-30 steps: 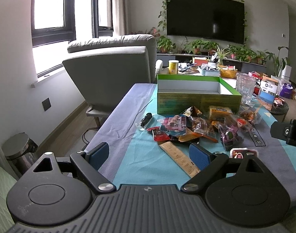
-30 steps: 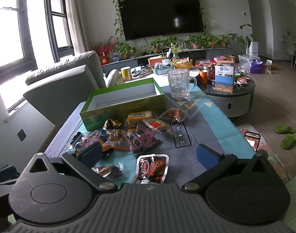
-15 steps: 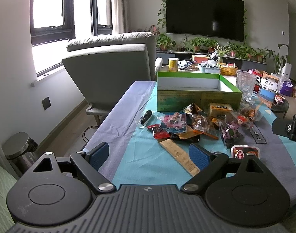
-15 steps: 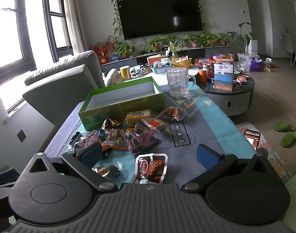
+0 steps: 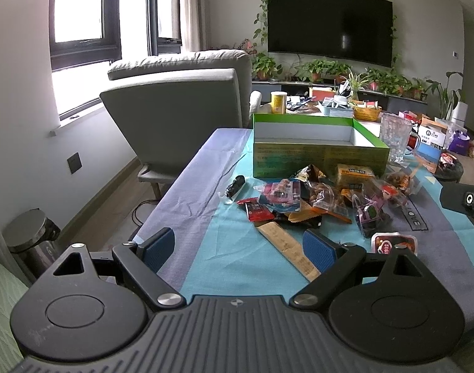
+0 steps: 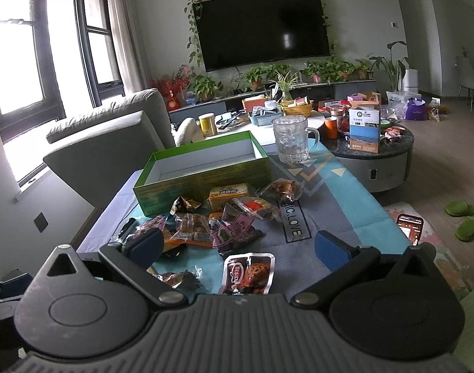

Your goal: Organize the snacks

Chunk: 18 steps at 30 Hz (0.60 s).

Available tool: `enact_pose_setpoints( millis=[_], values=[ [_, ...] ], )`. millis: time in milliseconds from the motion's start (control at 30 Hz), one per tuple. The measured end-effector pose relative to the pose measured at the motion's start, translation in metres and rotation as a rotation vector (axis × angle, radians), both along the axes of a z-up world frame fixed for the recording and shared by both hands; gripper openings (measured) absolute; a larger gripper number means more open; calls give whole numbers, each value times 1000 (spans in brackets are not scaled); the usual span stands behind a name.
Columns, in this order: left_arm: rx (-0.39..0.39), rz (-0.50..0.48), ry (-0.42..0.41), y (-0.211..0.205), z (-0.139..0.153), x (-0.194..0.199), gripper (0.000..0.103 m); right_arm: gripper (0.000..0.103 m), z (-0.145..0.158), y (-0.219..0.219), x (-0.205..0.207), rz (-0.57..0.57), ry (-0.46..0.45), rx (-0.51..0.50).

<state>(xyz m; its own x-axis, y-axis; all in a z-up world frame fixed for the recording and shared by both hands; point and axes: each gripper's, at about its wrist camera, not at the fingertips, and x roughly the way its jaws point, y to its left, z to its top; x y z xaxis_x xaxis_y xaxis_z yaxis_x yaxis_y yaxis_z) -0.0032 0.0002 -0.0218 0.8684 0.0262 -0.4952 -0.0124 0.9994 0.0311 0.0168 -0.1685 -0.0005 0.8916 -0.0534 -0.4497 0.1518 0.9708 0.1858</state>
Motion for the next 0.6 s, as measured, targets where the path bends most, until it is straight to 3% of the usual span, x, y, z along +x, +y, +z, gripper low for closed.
enact_pose_setpoints(
  millis=[600],
  values=[
    [12, 7, 67, -6, -16, 27, 89, 46, -9, -5, 21, -17, 17, -16]
  ],
)
